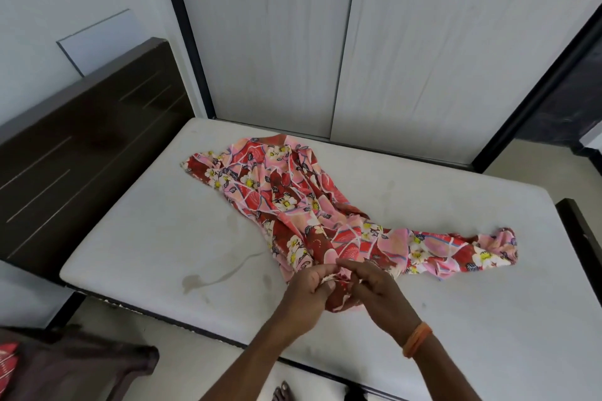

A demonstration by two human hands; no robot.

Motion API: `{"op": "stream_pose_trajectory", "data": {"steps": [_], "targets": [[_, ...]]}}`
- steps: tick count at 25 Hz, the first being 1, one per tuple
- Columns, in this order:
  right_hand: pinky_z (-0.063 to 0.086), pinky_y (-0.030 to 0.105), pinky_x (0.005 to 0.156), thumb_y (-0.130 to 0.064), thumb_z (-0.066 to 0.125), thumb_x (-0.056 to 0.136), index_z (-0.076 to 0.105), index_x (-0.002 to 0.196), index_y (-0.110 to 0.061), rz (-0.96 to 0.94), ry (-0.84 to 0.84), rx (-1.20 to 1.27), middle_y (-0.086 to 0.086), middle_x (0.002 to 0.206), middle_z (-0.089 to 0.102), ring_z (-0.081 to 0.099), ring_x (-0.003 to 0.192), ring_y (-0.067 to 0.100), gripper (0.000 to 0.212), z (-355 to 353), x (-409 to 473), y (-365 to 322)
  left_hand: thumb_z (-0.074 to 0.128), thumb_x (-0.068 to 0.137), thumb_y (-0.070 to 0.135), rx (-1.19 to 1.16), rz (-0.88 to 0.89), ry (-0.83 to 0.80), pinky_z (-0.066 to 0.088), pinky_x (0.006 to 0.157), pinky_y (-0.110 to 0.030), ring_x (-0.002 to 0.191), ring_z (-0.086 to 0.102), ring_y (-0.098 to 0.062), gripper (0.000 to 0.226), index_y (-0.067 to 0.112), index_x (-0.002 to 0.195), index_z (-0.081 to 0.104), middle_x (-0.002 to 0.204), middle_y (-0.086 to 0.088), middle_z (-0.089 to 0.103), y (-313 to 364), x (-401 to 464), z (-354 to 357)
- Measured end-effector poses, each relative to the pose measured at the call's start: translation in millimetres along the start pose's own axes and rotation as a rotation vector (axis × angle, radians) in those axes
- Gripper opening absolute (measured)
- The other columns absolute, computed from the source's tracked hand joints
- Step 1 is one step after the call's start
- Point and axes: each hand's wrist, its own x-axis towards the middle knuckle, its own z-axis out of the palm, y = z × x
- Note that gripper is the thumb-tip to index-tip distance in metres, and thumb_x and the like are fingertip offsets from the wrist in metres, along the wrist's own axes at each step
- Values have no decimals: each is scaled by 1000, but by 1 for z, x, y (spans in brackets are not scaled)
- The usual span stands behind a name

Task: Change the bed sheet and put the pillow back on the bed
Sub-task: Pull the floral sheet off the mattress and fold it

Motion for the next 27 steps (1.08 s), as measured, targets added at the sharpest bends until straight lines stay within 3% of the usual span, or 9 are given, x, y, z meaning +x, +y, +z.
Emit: {"op": "stream_pose_trajectory", "data": {"steps": [3, 7, 9, 12, 14, 17, 22, 25, 27], "targets": [[53, 20, 62, 3, 51, 91, 56, 133, -25, 34, -235, -76, -2, 106, 65, 70, 78, 12, 51, 7, 8, -9, 46, 102, 8, 40, 1, -15, 54, 92, -22, 105, 66, -1, 34, 31, 121, 62, 112, 10, 71, -15, -15, -15], [48, 11, 63, -4, 54, 94, 66, 117, -15, -11, -352, -185, -7, 95, 67, 65, 75, -3, 28, 31, 25, -15, 45, 103, 11, 0, -48, 119, 56, 84, -19, 106, 66, -4, 33, 32, 120, 63, 115, 8, 69, -26, -32, -31], [51, 15, 69, -7, 58, 92, 68, 111, -11, -19, -470, -258, -1, 97, 68, 63, 80, 2, 21, 42, 36, -15, 47, 102, 13, -25, -46, 176, 58, 85, -26, 110, 65, -12, 32, 35, 115, 65, 120, 6, 68, -30, -36, -41], [57, 31, 80, -11, 60, 91, 68, 109, -9, -44, -575, -432, 7, 99, 71, 67, 83, 16, 20, 59, 56, -1, 50, 101, 14, -80, -40, 235, 60, 82, -35, 107, 67, -15, 31, 36, 108, 70, 120, 4, 68, -35, -45, -57], [57, 34, 77, -15, 60, 90, 70, 101, -16, -138, -550, -483, -2, 91, 71, 67, 80, 11, 14, 71, 69, 4, 49, 101, 13, -81, -42, 248, 57, 72, -26, 96, 68, -10, 30, 34, 107, 70, 110, 4, 72, -33, -52, -66], [49, 19, 65, -14, 62, 92, 71, 90, -22, -325, -470, -449, -19, 74, 59, 58, 68, -5, 11, 78, 95, -17, 47, 102, 8, -41, -41, 282, 53, 74, -19, 93, 68, -5, 32, 28, 108, 70, 104, 10, 73, -27, -56, -76], [42, 23, 63, -11, 60, 91, 61, 77, -11, -611, -333, -395, -5, 74, 56, 49, 67, 6, 14, 64, 148, -96, 38, 102, 3, 112, 8, 669, 46, 74, -7, 93, 65, -1, 36, 26, 105, 65, 98, 14, 68, -8, -50, -103], [41, 22, 69, -19, 46, 101, 52, 87, -11, -704, -416, -357, -1, 87, 56, 50, 77, 10, 17, 59, 168, -119, 36, 103, 5, 192, 57, 823, 55, 76, -15, 91, 66, -2, 34, 25, 108, 64, 98, 11, 69, 10, -46, -126], [40, 21, 61, -25, 44, 103, 49, 88, -15, -670, -424, -340, -1, 80, 53, 47, 67, 7, 18, 53, 182, -126, 35, 106, 14, 240, 100, 892, 57, 74, -18, 89, 67, -1, 29, 25, 108, 62, 97, 13, 68, 24, -45, -140]]}}
